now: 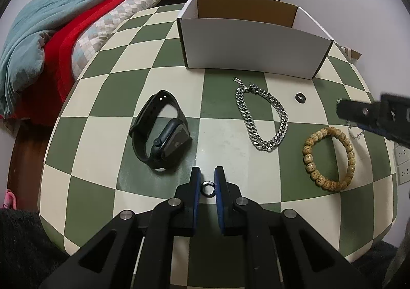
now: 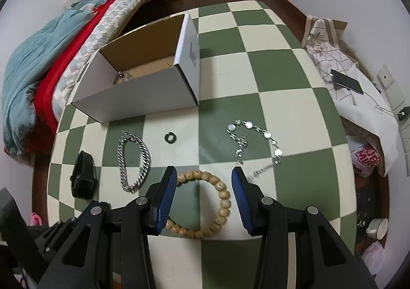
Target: Organize jewelry
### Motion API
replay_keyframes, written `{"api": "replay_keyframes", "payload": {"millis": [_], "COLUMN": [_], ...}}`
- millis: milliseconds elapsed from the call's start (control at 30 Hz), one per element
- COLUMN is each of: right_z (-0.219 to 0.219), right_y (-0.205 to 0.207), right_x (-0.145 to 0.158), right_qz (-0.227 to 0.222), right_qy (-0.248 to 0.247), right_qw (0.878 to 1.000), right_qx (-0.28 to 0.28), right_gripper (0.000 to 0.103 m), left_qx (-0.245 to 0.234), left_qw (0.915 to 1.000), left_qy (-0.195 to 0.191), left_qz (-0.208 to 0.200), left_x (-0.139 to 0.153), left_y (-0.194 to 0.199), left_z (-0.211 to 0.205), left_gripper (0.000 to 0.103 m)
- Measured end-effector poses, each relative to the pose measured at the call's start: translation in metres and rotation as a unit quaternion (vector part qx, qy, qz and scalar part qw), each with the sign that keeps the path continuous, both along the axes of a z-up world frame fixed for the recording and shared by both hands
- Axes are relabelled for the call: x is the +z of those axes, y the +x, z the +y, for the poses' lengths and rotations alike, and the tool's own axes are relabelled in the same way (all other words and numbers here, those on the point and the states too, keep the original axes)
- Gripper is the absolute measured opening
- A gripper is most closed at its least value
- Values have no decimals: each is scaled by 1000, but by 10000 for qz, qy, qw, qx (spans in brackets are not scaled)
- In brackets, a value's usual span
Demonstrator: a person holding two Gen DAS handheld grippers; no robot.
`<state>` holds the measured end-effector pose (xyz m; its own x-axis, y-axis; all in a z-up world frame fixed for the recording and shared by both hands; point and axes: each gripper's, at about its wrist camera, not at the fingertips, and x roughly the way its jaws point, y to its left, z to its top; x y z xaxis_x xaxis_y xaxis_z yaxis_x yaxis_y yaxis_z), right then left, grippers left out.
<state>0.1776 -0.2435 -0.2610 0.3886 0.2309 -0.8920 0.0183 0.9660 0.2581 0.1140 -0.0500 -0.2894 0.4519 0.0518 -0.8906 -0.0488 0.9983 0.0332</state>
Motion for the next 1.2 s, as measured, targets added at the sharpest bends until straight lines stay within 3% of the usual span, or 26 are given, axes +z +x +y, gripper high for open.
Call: {"api": "replay_keyframes", "payload": {"millis": [200, 500, 700, 767, 833, 1200], "right_z": [14, 62, 79, 81, 83, 84], "right_y": [23, 36, 32, 32, 32, 24], "right_x": [-9, -23, -28, -28, -28, -22], "right_qz": [-71, -244, -416, -462, -481, -652], "right_qy": [96, -562, -1059, -1177, -1226, -1261], "right_qw": [9997, 9947, 9877, 9854, 9843, 9835], "right_qx": [214, 828, 1073, 1140, 1177, 1123], "right_gripper": [47, 47, 30, 18, 13, 12], "left_qx": [46, 96, 105, 105, 105, 119], "left_qw": [10000, 9999, 9999, 9999, 9999, 9999], "left_qy": [50, 66, 49, 45, 46, 13], "left_qz": [1, 2, 11, 14, 13, 40], "left_x": [0, 1, 1, 1, 1, 1], "left_y": [0, 0, -1, -1, -1, -1], "left_z": [4, 8, 8, 8, 9, 9], "left_gripper": [8, 8, 8, 8, 8, 8]}}
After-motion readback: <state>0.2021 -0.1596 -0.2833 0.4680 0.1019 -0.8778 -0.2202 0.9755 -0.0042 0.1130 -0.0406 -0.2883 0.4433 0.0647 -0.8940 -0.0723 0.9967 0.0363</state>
